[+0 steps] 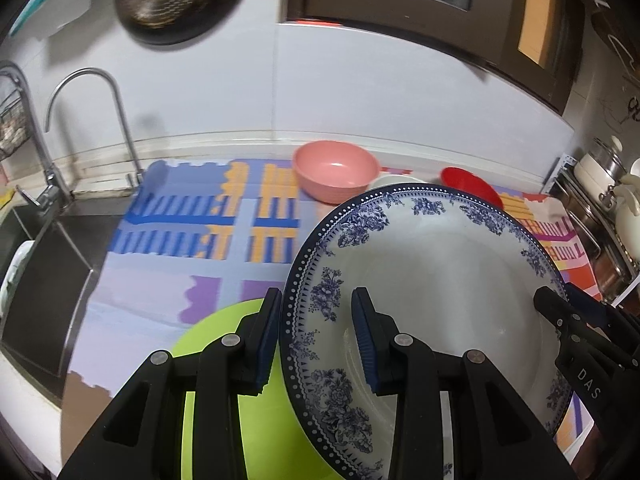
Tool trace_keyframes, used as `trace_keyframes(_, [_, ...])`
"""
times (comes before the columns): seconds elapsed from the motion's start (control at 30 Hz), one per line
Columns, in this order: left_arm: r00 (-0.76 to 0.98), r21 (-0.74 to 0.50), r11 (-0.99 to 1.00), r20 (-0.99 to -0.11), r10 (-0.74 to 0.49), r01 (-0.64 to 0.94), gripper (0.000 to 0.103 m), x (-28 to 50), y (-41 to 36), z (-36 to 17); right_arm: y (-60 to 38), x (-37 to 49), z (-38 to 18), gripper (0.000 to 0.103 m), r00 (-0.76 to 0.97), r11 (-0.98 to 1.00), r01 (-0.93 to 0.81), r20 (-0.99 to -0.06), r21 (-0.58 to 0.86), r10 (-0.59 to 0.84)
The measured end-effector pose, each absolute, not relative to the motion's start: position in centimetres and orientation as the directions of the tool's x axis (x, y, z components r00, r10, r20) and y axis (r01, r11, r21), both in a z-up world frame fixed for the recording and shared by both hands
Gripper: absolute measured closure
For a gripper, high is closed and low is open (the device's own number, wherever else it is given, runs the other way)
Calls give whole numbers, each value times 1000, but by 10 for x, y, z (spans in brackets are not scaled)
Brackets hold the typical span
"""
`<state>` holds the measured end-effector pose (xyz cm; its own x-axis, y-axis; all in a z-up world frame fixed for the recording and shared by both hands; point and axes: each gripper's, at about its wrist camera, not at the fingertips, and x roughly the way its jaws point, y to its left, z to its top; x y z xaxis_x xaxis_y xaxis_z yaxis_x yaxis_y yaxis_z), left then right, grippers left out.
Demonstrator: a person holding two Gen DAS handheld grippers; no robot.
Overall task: Organize plates and bowls
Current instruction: 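Lower the blue-and-white plate onto the lime-green plate and open both grippers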
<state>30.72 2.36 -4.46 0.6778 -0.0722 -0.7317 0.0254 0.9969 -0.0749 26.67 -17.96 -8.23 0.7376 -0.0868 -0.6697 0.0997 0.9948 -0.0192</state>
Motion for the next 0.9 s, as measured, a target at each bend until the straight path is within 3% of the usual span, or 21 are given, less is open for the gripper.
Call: trace_keyframes(0.9, [570, -33, 995, -821, 27, -96, 68, 280, 127, -91, -64, 269, -119, 65, 660, 999, -45, -751, -11, 21])
